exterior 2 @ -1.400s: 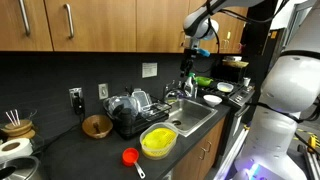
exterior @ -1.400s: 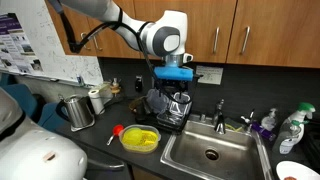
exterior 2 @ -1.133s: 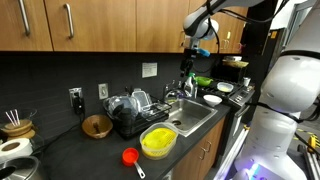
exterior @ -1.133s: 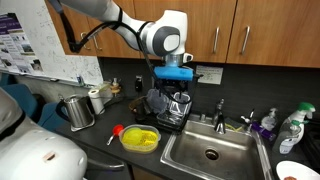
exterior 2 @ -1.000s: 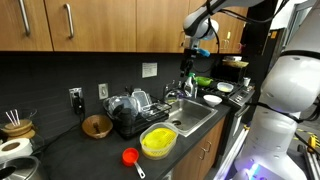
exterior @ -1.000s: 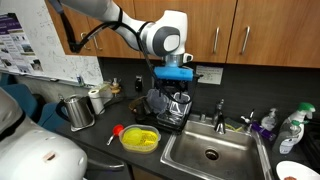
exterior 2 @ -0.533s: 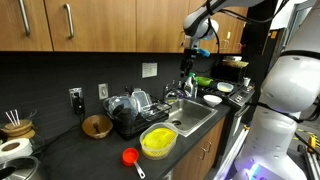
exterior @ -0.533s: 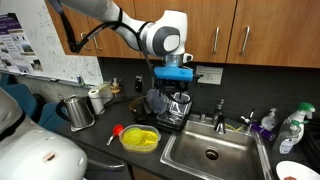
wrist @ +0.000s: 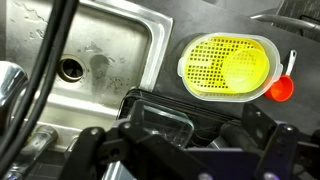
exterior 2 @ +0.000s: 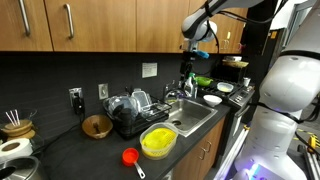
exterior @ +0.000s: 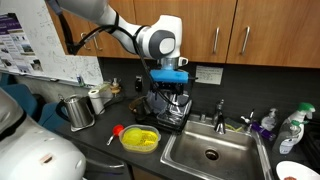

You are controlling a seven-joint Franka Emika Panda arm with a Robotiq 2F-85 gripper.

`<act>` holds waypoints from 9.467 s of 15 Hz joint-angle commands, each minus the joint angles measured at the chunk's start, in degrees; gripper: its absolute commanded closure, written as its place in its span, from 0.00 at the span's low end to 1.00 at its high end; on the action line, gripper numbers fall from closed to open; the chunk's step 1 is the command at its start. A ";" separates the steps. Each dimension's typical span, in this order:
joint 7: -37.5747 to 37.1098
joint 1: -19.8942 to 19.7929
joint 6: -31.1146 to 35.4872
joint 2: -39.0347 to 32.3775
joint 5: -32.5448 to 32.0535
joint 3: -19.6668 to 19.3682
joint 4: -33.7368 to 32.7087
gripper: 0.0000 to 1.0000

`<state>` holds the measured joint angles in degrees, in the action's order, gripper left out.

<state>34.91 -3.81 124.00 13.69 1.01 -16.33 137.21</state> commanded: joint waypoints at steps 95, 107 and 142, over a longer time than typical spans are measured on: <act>-7.83 12.15 39.41 -33.92 -26.59 27.34 -3.67 0.00; -7.93 12.84 36.00 -36.21 -26.57 27.02 -4.57 0.00; -3.99 14.49 23.42 -47.10 -27.56 27.43 -13.41 0.00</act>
<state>30.85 10.73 147.55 -33.42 -26.61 11.03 123.88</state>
